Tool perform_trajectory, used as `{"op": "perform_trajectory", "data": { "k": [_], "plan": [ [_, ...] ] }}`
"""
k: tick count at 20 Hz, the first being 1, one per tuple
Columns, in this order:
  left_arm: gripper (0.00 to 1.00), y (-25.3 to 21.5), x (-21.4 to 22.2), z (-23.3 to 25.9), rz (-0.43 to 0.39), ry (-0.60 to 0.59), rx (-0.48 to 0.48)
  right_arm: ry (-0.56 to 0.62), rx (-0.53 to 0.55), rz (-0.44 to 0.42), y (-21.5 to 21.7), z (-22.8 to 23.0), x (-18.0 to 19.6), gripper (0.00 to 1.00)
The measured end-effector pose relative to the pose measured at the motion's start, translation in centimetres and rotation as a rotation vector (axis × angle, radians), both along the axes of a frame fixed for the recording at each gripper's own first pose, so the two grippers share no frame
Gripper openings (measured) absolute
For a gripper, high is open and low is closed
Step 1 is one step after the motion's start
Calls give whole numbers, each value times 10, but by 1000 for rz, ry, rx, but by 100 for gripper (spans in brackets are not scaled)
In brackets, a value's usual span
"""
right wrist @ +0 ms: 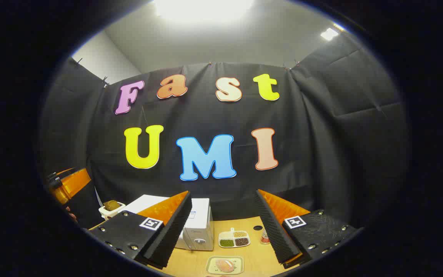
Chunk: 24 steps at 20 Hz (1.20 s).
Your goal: Open the microwave oven with the left hand, put the food in, and close the microwave oven.
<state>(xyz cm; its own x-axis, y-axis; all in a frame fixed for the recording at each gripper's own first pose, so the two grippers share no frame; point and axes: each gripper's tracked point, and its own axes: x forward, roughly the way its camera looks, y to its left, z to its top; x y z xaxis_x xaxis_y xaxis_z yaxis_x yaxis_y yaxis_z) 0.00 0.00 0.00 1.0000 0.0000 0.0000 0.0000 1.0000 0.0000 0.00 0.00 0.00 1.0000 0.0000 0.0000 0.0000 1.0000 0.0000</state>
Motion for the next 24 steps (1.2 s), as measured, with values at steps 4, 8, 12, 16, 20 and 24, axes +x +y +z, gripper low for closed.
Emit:
{"op": "perform_trajectory", "data": {
  "k": [4,8,12,16,20,24],
  "plan": [
    [95,2,6,-8,-11,11,18,-10,-17,-10,3,3,2,99],
    [99,-3,21,-6,13,12,-7,-3,-24,28,8,6,12,99],
    [92,-6,33,-8,29,12,-56,-20,-9,37,5,12,18,99],
    [91,-12,33,-4,31,-12,-52,-13,-7,34,-4,8,19,99],
    [95,-17,33,-25,39,14,-23,-4,2,26,-10,3,19,99],
    [91,-24,38,-71,37,61,-12,18,0,21,-19,-10,18,99]
  ]
}}
